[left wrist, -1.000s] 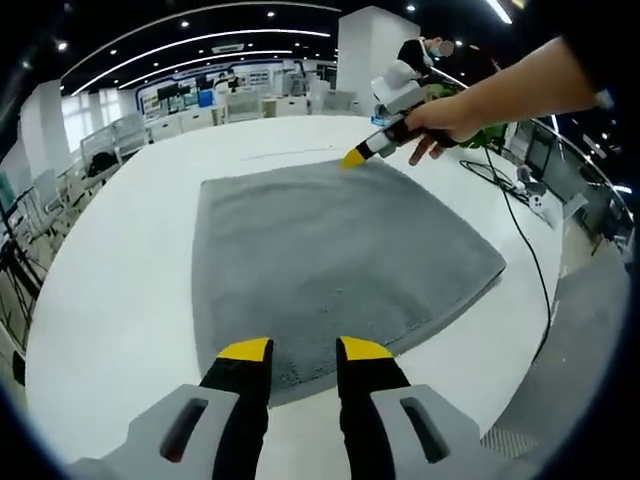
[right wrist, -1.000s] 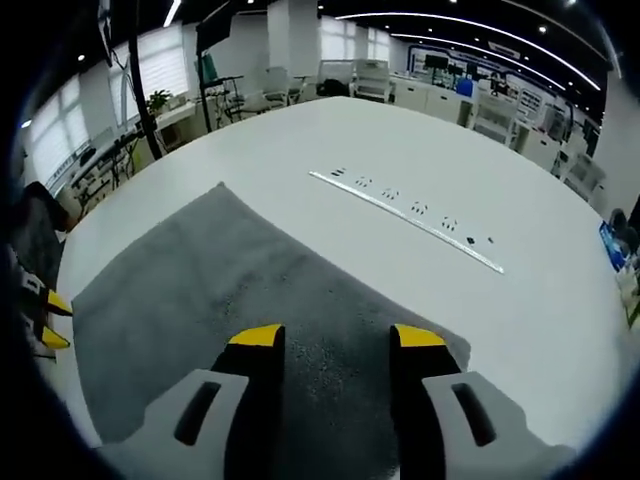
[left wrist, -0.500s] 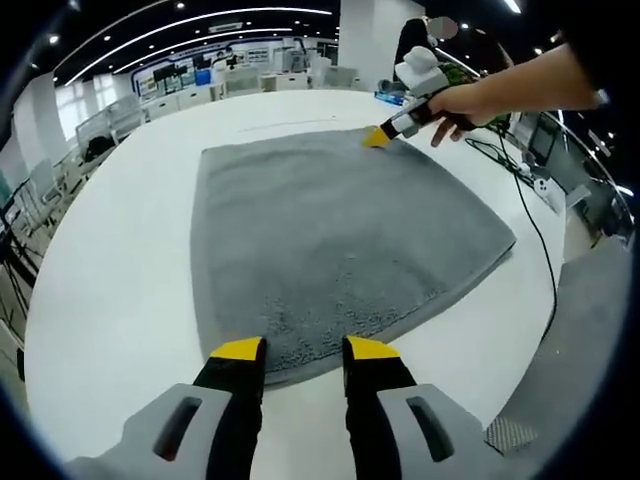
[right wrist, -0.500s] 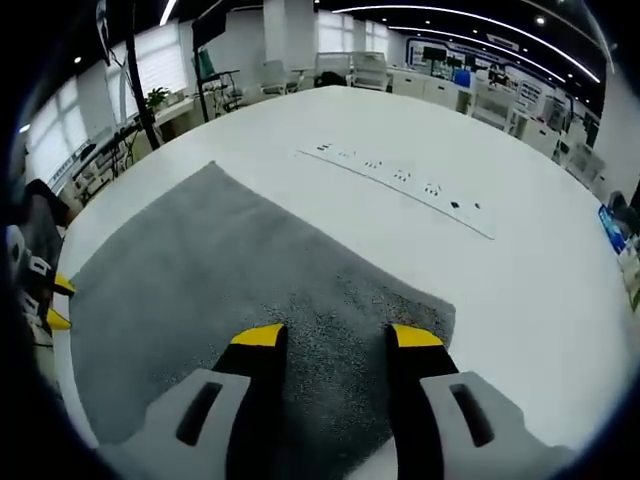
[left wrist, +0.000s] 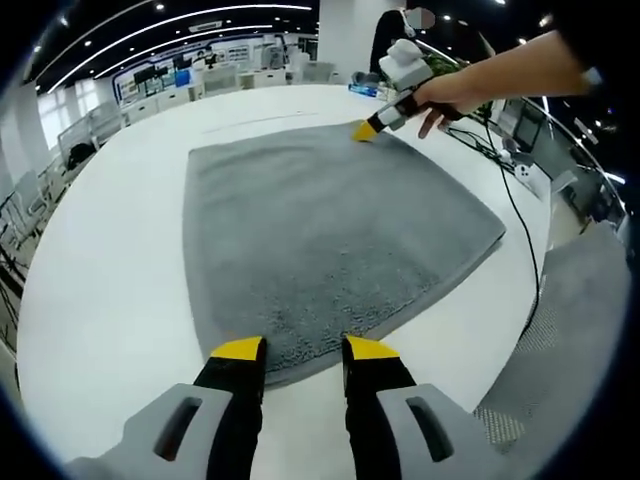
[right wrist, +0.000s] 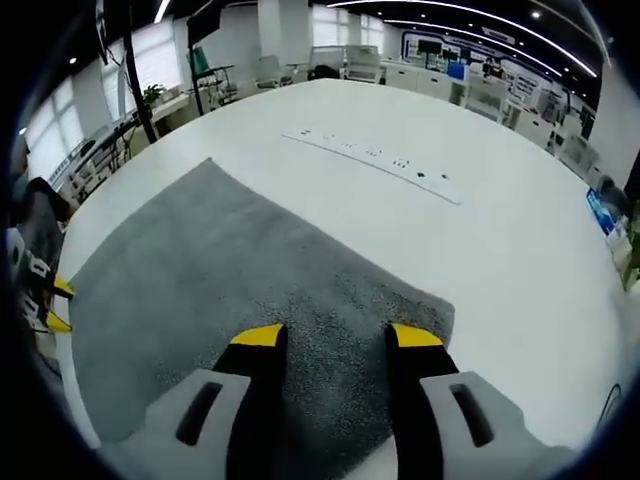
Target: Fold the towel on the table until its edges align and the towel forms a compact rectangular stack.
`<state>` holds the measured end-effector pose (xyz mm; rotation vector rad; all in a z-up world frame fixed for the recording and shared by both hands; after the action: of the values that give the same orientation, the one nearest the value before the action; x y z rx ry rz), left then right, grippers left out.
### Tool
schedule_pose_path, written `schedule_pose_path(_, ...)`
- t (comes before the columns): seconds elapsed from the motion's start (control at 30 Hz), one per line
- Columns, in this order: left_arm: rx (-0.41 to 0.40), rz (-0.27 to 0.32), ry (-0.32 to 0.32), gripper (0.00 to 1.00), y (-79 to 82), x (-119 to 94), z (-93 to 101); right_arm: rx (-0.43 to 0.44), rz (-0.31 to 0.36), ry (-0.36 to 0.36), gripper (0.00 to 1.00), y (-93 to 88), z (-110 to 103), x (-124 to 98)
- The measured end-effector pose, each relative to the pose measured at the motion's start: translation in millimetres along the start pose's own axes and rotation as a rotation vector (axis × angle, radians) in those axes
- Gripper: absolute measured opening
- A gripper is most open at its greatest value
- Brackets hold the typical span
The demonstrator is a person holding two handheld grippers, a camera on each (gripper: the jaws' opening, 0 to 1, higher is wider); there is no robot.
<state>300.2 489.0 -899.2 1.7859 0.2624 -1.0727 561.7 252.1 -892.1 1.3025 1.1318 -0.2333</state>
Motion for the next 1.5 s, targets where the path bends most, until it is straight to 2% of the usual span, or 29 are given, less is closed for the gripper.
schedule_pose_path(0.37,0.044,-0.001,-0.060,0.31,11.3,6,41.3,0.026,-0.019,-0.031,0.40,-23.1,30,-25)
schedule_pose_path(0.43,0.055,-0.002,-0.065,0.32,14.0,8,49.0,0.059,-0.025,-0.037,0.40,-27.3,36,-30)
schedule_pose_path(0.47,0.058,-0.001,-0.067,0.32,15.0,8,52.1,0.036,-0.032,-0.043,0.40,-30.3,38,-33)
schedule_pose_path(0.67,0.088,-0.003,-0.079,0.33,20.2,12,68.5,0.051,-0.027,-0.049,0.40,-37.7,50,-41)
schedule_pose_path(0.7,0.112,-0.010,-0.082,0.33,20.5,11,72.3,0.050,-0.026,-0.050,0.41,-38.4,51,-41)
schedule_pose_path(0.9,0.129,-0.026,-0.094,0.33,23.0,12,79.7,0.066,-0.015,-0.053,0.42,-41.8,58,-47)
schedule_pose_path(1.03,0.112,-0.040,-0.099,0.33,25.6,10,77.5,0.075,0.018,-0.051,0.41,-36.0,60,-57)
schedule_pose_path(1.1,0.095,-0.030,-0.100,0.33,31.3,9,76.9,0.098,0.045,-0.042,0.43,-31.6,61,-64)
schedule_pose_path(1.13,0.089,-0.004,-0.089,0.33,39.1,6,76.4,0.104,0.051,-0.041,0.43,-30.0,63,-68)
schedule_pose_path(1.23,0.120,0.028,-0.082,0.34,56.5,2,78.6,0.095,0.070,-0.047,0.43,-24.6,68,-81)
schedule_pose_path(1.5,0.211,0.135,-0.114,0.35,109.1,-12,106.4,0.118,0.136,-0.062,0.45,-9.1,74,-122)
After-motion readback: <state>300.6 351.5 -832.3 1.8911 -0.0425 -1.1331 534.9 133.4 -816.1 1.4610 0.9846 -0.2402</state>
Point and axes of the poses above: the point that each gripper's makers call its tool centre point, and the gripper's own axes: x roughly forward along the fingers, z roughly to its right, y roughly out of its top, the point moved 2 cm from there along -x, roughly backward along the fingers, and after that the axes turned 12 degrees about x, right-handed, at the moved point
